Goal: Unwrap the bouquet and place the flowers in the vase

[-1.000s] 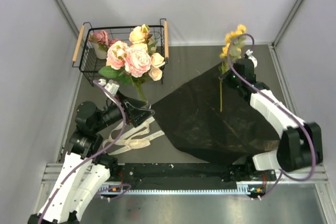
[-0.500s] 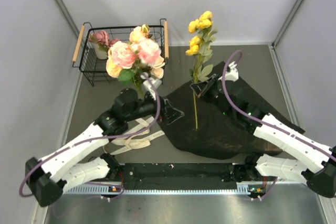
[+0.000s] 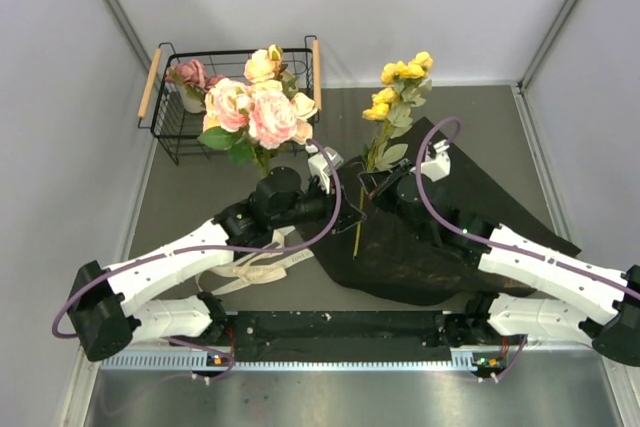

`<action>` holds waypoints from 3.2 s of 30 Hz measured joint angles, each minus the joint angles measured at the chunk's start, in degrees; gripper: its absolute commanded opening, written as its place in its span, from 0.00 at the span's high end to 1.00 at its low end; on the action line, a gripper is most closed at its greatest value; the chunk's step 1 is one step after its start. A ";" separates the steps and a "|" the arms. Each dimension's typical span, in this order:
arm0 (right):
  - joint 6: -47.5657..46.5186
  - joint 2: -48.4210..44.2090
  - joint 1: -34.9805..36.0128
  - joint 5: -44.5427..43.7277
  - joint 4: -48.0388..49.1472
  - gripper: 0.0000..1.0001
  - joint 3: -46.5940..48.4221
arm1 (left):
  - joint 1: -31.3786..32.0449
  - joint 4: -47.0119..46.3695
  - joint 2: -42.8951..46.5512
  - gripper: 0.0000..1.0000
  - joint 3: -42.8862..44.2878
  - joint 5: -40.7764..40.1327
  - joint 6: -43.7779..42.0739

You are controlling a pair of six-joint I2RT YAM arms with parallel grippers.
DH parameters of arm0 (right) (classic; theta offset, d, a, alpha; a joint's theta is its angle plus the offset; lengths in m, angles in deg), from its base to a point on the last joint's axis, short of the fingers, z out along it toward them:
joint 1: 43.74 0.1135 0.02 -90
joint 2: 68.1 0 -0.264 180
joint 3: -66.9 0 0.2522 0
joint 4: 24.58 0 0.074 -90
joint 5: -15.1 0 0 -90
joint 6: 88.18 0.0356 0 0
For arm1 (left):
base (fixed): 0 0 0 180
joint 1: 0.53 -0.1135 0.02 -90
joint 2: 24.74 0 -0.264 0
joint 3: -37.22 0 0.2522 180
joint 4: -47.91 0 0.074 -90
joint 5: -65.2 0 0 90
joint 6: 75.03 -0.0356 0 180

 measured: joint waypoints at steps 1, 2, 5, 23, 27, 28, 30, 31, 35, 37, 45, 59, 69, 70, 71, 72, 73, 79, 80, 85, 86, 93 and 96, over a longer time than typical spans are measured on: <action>0.09 0.00 0.26 -0.26 0.17 0.96 0.00 | 0.07 -0.15 0.00 0.94 0.00 0.13 0.17; 0.22 0.00 0.44 -0.39 0.37 0.93 0.00 | 0.13 -0.48 0.04 1.00 0.00 0.37 0.22; -0.63 -0.20 0.55 -0.87 1.20 0.73 0.02 | 0.20 0.00 0.22 1.00 -0.02 -0.50 0.57; -35.04 -22.58 -22.67 47.04 24.55 0.12 -10.23 | 0.02 -2.86 15.50 1.00 -4.96 6.38 6.91; -32.04 -17.22 -23.98 61.00 33.27 0.23 -10.32 | 0.00 -3.69 16.65 1.00 -6.49 9.73 8.15; -30.95 -15.67 -24.35 63.49 35.04 0.25 -10.32 | 0.00 -3.96 17.29 1.00 -7.23 10.64 8.48; -28.87 -13.18 -25.27 66.95 38.18 0.30 -10.34 | -0.02 -4.11 18.45 1.00 -8.26 11.34 9.05; -27.56 -12.09 -25.86 68.46 39.65 0.31 -10.51 | -0.04 -4.13 19.15 1.00 -8.79 11.45 9.27; -23.04 -10.45 -27.04 72.32 45.05 0.33 -12.26 | -0.07 -4.28 21.46 1.00 -9.53 12.31 9.73; -21.46 -10.21 -27.10 73.44 47.12 0.33 -12.72 | -0.07 -4.39 22.23 1.00 -9.53 12.63 9.75; -19.04 -11.02 -27.21 74.38 47.60 0.27 -14.64 | -0.07 -4.37 22.58 1.00 -9.53 13.00 9.46; -12.07 -4.76 -28.89 74.75 54.49 0.71 -13.55 | -0.07 -4.35 22.38 1.00 -10.54 18.47 8.72; -7.52 -4.28 -29.20 77.72 62.12 1.00 -13.64 | -0.68 0.04 22.80 0.66 -8.98 16.90 4.22; -7.67 -4.11 -29.20 77.48 61.86 1.00 -13.51 | -0.79 1.99 22.84 0.58 -7.96 15.87 3.58; -8.50 -4.00 -29.20 77.00 60.65 1.00 -13.07 | -0.96 3.96 22.97 0.51 -6.93 14.49 2.84; -9.84 -3.96 -29.11 76.26 58.95 1.00 -12.24 | -1.27 6.16 23.23 0.45 -5.99 12.44 2.36; -11.91 -4.11 -28.39 75.14 56.11 1.00 -10.88 | -1.62 7.54 23.74 0.43 -5.57 10.51 1.86; -29.22 -4.90 -14.93 57.16 39.76 1.00 -0.17 | -2.54 21.59 33.18 0.37 -3.50 -12.39 0.98; -31.87 -4.55 -11.82 53.59 38.99 1.00 1.29 | -2.54 24.57 34.93 0.37 -2.54 -18.45 1.81; -46.10 1.70 2.25 34.21 40.15 1.00 7.30 | -2.64 32.33 42.93 0.33 -1.05 -38.80 5.33; -48.83 3.54 4.57 30.95 40.70 1.00 8.35 | -2.64 33.88 44.11 0.32 -1.07 -41.83 6.19; -74.58 22.12 17.14 7.30 50.23 1.00 17.59 | -2.64 42.88 46.71 0.23 -2.56 -57.66 12.48; -81.61 27.87 18.88 1.97 52.57 1.00 22.45 | -2.64 43.30 44.87 0.18 -4.72 -58.01 12.90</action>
